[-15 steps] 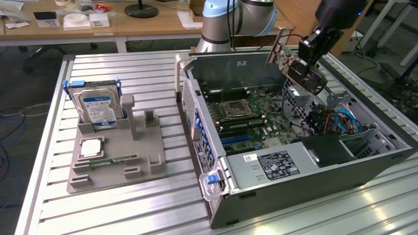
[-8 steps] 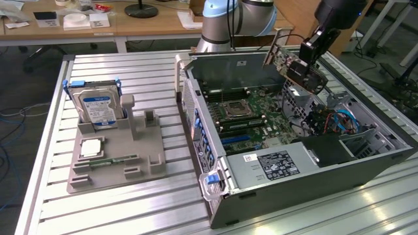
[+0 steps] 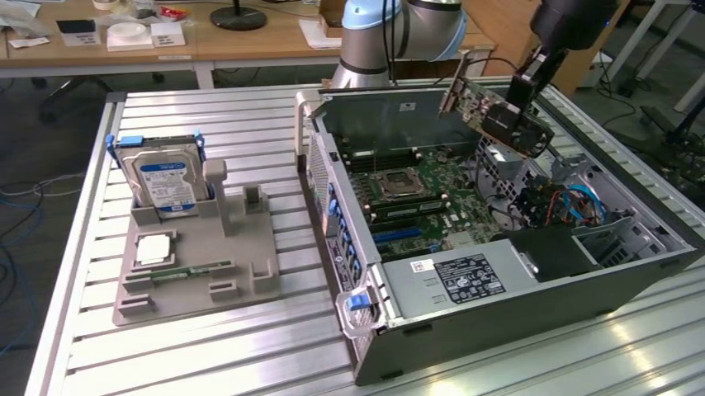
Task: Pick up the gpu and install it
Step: 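Insert the gpu into the slot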
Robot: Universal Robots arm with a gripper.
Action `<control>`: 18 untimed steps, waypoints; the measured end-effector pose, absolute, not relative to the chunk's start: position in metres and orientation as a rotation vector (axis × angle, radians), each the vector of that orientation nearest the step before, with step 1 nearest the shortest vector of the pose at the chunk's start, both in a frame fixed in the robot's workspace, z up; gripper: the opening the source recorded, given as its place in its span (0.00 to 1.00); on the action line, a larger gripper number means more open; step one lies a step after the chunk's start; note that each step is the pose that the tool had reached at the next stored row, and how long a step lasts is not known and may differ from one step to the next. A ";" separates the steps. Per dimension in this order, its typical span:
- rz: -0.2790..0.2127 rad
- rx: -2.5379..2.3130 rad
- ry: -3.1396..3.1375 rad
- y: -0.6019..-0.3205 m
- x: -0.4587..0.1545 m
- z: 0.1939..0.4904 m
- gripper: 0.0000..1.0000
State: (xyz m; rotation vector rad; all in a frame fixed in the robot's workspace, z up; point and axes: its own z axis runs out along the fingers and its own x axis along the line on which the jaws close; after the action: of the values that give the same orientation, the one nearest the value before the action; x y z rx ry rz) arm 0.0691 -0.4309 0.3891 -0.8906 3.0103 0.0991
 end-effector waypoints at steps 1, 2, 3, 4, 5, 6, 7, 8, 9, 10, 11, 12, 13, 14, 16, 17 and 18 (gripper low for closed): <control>0.099 -0.916 3.003 -0.431 0.069 0.389 0.26; 0.099 -0.939 2.997 -0.431 0.069 0.389 0.26; 0.099 -0.963 2.990 -0.431 0.069 0.389 0.26; 0.099 -0.986 2.983 -0.431 0.069 0.389 0.26; 0.099 -1.009 2.975 -0.431 0.069 0.389 0.26; 0.098 -1.033 2.968 -0.431 0.069 0.389 0.26; 0.098 -1.056 2.960 -0.431 0.069 0.389 0.26; 0.098 -1.080 2.952 -0.431 0.069 0.389 0.26; 0.098 -1.103 2.944 -0.431 0.069 0.389 0.26; 0.098 -1.125 2.936 -0.431 0.069 0.389 0.26; 0.098 -1.148 2.928 -0.431 0.069 0.389 0.26; 0.097 -1.170 2.920 -0.431 0.069 0.389 0.26; 0.097 -1.192 2.911 -0.431 0.069 0.389 0.26; 0.097 -1.216 2.902 -0.431 0.068 0.388 0.26; 0.096 -1.260 2.884 -0.431 0.068 0.388 0.26; 0.096 -1.282 2.875 -0.431 0.068 0.388 0.26; 0.096 -1.305 2.866 -0.431 0.068 0.388 0.26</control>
State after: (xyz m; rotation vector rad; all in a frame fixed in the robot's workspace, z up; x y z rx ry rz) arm 0.0684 -0.4309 0.3883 -1.3050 2.8656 0.0958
